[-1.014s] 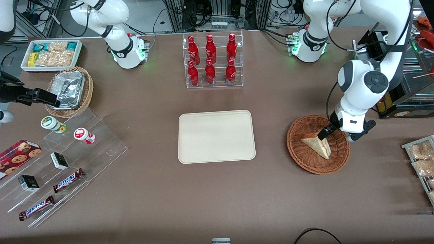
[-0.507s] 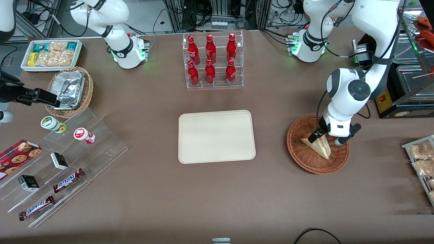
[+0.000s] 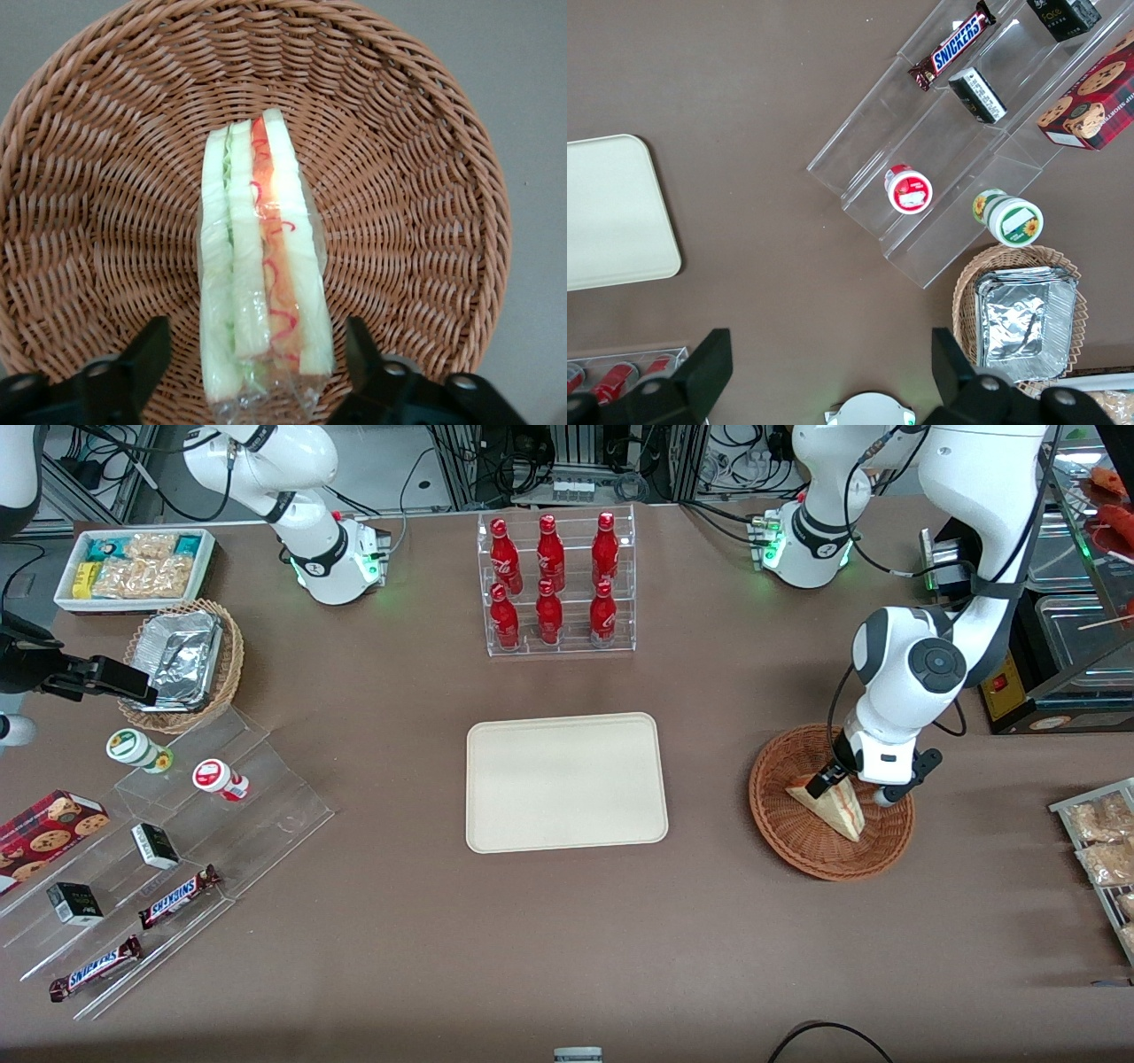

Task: Place sandwich from basket to tray
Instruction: 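Lower the left gripper and close it on the sandwich's wrapped edge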

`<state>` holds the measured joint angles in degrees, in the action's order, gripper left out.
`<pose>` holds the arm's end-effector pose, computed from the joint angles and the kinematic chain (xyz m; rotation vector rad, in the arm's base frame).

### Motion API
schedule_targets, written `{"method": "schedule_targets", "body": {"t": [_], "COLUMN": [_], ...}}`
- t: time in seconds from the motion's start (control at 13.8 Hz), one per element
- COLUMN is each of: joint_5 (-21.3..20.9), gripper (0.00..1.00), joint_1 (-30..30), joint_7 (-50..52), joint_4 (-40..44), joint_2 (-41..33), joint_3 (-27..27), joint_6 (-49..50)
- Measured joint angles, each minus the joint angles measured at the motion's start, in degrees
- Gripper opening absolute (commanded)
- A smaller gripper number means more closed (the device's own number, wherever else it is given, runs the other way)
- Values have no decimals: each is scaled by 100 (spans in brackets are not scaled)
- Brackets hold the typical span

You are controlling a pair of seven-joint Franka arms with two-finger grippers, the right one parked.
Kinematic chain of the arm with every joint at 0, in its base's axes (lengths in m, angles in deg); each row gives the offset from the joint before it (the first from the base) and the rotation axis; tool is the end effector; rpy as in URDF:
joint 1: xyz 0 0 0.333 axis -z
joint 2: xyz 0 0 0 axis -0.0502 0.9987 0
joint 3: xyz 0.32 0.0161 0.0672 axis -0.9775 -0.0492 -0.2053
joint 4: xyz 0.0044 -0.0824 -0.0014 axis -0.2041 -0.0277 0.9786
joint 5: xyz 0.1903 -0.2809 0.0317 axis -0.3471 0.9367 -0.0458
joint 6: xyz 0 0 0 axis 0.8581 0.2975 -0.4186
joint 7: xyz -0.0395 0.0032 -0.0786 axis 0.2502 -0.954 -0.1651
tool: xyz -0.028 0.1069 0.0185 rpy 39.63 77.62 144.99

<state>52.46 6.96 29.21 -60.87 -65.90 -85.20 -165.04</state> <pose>0.5001 -0.0693 0.3079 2.9212 0.9945 0.1463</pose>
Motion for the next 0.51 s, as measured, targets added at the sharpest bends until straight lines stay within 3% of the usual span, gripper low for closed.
{"method": "schedule_targets", "body": {"t": [0.14,0.22,0.51], "joint_5": [0,0,0], "gripper": [12,0,0], "joint_1": [0,-1,-1], "joint_7": [0,0,0], "joint_4": [0,1,62], "joint_2": [59,78,85], "joint_3": [-5,-7,-13], "joint_6": [-61,-84,-108]}}
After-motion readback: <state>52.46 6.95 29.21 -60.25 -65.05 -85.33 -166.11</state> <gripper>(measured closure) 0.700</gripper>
